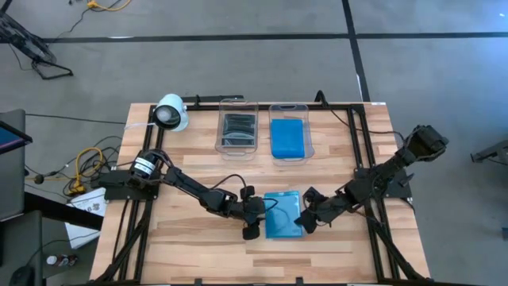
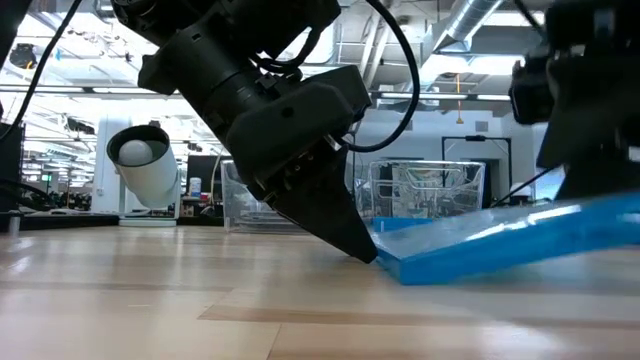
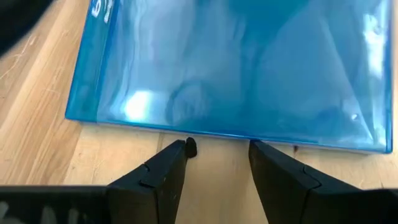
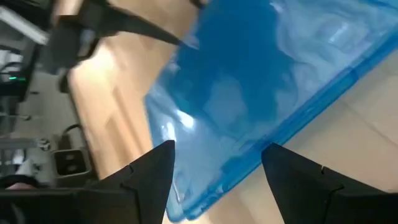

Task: Pick & place jewel cases by type
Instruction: Put the blue CD case into the right transparent bin

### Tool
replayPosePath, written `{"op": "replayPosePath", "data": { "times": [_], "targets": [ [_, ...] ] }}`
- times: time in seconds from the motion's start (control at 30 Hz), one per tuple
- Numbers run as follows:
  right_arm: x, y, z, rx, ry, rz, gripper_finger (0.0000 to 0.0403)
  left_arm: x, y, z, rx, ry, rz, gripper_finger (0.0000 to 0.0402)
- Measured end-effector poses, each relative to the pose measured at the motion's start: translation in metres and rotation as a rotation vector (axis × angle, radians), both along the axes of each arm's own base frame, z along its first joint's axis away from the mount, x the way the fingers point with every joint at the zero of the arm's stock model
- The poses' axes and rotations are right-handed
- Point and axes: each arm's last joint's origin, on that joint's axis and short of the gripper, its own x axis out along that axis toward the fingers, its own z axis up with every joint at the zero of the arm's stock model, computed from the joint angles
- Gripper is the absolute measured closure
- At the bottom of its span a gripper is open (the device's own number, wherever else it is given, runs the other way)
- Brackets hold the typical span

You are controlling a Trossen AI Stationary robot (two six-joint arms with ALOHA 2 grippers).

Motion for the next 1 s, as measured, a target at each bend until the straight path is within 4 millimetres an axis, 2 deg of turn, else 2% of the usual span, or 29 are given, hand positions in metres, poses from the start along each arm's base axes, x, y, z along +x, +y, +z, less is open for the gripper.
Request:
{"op": "replayPosePath", "data": {
  "times": [0.33,1.0],
  "targets": [
    [-0.007,-0.001,0.026,-0.044,-0.134,-0.002,0.017,0.0,0.001,0.0,0.001,-0.005,0.008,0.0228],
    [0.009,-0.007,0.047,-0.126,-0.378,0.088,0.017,0.001,0.001,0.0,0.014,-0.012,-0.005,0.0228]
  ]
}}
